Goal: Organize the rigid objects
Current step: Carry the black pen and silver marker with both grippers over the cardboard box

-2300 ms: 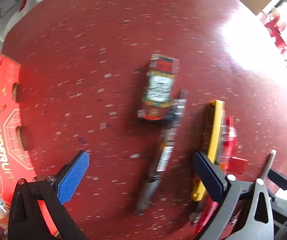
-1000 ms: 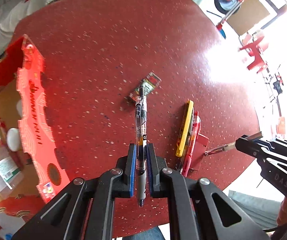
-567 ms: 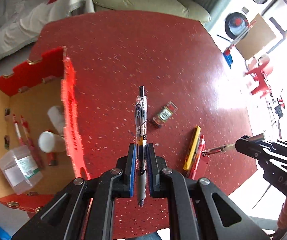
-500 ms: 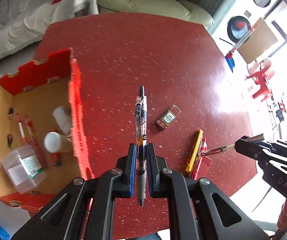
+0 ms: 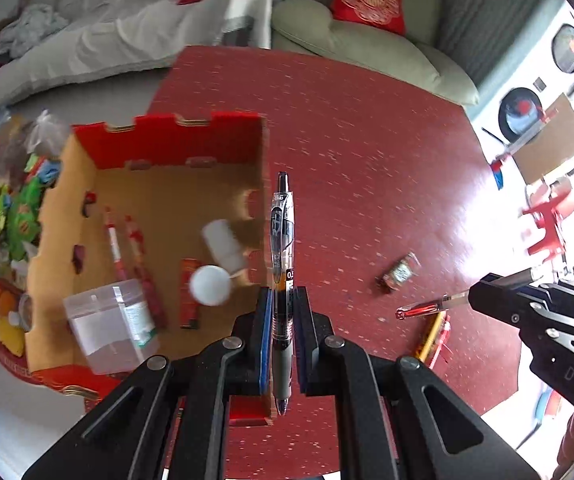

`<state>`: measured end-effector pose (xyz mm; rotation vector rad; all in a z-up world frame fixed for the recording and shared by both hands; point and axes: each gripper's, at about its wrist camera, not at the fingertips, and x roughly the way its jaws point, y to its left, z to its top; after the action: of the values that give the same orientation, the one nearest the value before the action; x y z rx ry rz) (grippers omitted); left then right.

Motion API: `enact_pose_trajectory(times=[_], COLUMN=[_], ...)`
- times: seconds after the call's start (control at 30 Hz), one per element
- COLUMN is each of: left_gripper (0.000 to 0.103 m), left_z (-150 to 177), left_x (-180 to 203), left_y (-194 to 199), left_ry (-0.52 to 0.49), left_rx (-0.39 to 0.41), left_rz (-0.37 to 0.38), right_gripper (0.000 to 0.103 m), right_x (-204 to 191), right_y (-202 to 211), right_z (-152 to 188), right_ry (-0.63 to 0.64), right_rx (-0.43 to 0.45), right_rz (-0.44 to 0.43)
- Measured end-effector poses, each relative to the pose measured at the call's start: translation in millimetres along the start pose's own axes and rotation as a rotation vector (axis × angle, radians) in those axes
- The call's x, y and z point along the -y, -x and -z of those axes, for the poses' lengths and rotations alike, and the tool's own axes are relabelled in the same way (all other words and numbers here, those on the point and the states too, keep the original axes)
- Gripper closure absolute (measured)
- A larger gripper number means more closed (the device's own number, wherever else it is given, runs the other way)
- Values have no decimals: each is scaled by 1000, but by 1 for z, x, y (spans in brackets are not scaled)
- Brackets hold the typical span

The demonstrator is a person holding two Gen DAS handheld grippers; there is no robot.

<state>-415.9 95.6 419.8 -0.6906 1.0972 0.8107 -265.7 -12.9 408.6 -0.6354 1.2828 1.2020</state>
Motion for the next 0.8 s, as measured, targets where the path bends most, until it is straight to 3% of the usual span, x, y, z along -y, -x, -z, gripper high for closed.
enact_pose_trajectory(times=[0.43, 0.8], left_gripper=[93, 93], left_z=[-8, -14], left_x=[-53, -85], left_y=[16, 18], left_ry=[135, 198], left_rx=[65, 88], left_rz=[-81, -153], right_gripper=[92, 92], right_x=[-85, -128], right_y=[-8, -23], right_z=[-38, -56], right_ry=[204, 288], right_rx=[11, 2], right_rz=[-65, -91])
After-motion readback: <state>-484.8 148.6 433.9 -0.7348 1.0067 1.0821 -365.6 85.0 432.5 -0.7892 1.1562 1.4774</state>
